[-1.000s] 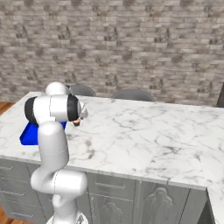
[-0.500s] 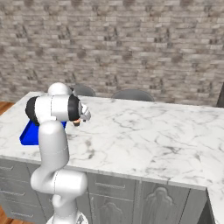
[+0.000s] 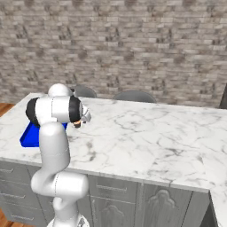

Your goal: Place the bowl with cake and the cupcake onto the tray.

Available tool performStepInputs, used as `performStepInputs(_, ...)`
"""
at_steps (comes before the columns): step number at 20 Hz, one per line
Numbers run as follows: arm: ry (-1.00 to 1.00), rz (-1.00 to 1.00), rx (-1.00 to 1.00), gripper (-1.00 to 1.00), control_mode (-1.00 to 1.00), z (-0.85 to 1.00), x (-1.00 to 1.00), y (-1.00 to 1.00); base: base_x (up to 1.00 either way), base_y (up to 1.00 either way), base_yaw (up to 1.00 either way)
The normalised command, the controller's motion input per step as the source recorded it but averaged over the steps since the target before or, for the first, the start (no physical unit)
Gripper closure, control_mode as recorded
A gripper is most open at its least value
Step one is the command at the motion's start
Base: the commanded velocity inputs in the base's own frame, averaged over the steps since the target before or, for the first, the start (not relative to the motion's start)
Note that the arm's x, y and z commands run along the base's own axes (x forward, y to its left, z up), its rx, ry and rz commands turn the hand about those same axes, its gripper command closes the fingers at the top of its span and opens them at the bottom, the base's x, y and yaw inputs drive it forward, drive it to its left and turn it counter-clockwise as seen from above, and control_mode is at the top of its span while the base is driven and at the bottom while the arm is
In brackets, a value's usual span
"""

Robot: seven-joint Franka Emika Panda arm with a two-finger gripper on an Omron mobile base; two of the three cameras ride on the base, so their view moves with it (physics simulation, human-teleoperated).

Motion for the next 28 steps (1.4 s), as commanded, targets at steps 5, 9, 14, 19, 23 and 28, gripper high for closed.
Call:
performStepInputs(5, 0.0, 0.0, 0.0, 1.0, -1.0, 0.0, 0.0, 0.0, 0.0, 0.0, 0.0)
performStepInputs(9, 0.0, 0.0, 0.0, 1.0, -1.0, 0.0, 0.0, 0.0, 0.0, 0.0, 0.0)
performStepInputs(14, 0.0, 0.0, 0.01, 1.0, -1.0, 0.18, 0.0, 0.0, 0.0, 0.0, 0.0)
performStepInputs(19, 0.05, 0.0, 0.08, 1.0, -1.0, 0.54, -0.14, -0.1, 0.0, 0.0, 0.0)
performStepInputs(23, 0.06, 0.0, 0.1, 1.0, -1.0, 0.45, -0.4, -0.08, 0.0, 0.0, 0.0)
performStepInputs(28, 0.07, 0.0, 0.06, 1.0, -1.0, 0.12, -0.47, 0.22, 0.0, 0.0, 0.0)
